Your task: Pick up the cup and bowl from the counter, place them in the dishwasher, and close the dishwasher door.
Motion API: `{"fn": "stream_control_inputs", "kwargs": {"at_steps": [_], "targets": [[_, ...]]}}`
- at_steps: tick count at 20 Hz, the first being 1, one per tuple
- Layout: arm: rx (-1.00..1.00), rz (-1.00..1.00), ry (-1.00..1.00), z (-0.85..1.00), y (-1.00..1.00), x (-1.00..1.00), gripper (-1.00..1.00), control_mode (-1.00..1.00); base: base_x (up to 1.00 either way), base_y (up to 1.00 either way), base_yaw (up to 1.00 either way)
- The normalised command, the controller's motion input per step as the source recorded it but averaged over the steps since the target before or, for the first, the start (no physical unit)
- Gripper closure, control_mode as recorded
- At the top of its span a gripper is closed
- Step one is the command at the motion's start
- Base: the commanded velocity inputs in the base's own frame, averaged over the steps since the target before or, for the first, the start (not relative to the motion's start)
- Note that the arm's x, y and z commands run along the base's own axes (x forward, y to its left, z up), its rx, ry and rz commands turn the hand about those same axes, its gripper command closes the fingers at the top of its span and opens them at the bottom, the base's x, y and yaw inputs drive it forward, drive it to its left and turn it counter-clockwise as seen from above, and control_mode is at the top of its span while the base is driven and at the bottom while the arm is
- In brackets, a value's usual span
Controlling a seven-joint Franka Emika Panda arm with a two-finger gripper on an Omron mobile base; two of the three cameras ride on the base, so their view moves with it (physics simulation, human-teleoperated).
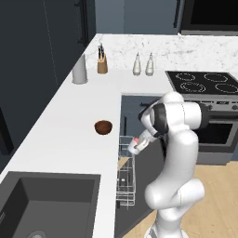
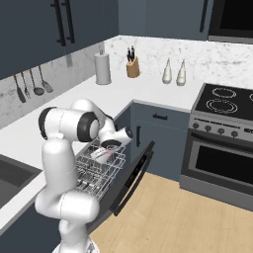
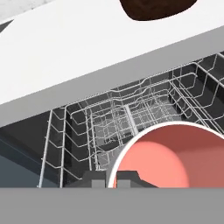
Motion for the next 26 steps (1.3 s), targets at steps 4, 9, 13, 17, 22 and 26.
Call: {"fn": "stream_control_inputs", "kwargs": {"at_steps": [4, 9, 13, 17, 22, 26], "targets": [[0.0, 0.06, 0.0, -0.3, 0.06, 0.19, 1.0, -1.0, 0.0, 0.0, 0.0], [0.0, 0.06, -0.01, -0.31, 0.07, 0.21, 1.0, -1.0, 0.0, 0.0, 0.0], [0.0, 0.05, -0.05, -0.29, 0.09, 0.24, 1.0, -1.0, 0.0, 0.0, 0.0], [0.0, 0.04, -0.08, -0.28, 0.14, 0.23, 1.0, -1.0, 0.0, 0.0, 0.0], [0.0, 0.04, -0.08, -0.3, 0.07, 0.17, 1.0, -1.0, 0.0, 0.0, 0.0], [0.0, 0.04, -0.09, -0.29, 0.0, 0.18, 1.0, -1.0, 0.0, 0.0, 0.0]]}}
